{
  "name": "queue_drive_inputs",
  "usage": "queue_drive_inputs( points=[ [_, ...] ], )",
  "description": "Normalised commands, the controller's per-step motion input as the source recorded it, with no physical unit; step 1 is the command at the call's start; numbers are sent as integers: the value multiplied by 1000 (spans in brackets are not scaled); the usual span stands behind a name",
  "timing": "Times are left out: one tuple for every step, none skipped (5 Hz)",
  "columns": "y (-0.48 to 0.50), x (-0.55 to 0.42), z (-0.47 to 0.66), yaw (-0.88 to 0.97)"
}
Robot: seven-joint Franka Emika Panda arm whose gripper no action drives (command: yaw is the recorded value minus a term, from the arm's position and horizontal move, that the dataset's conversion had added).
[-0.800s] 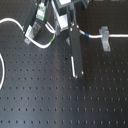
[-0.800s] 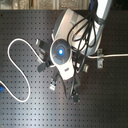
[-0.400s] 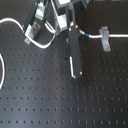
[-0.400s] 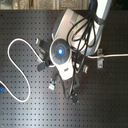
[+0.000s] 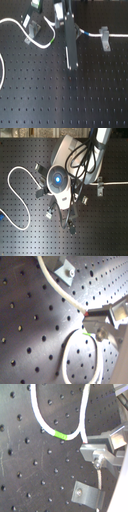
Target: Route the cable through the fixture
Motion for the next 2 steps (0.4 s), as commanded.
queue_drive_inputs(
  points=[
    [-281, 152, -339, 0],
    [-185, 362, -282, 200]
  ],
)
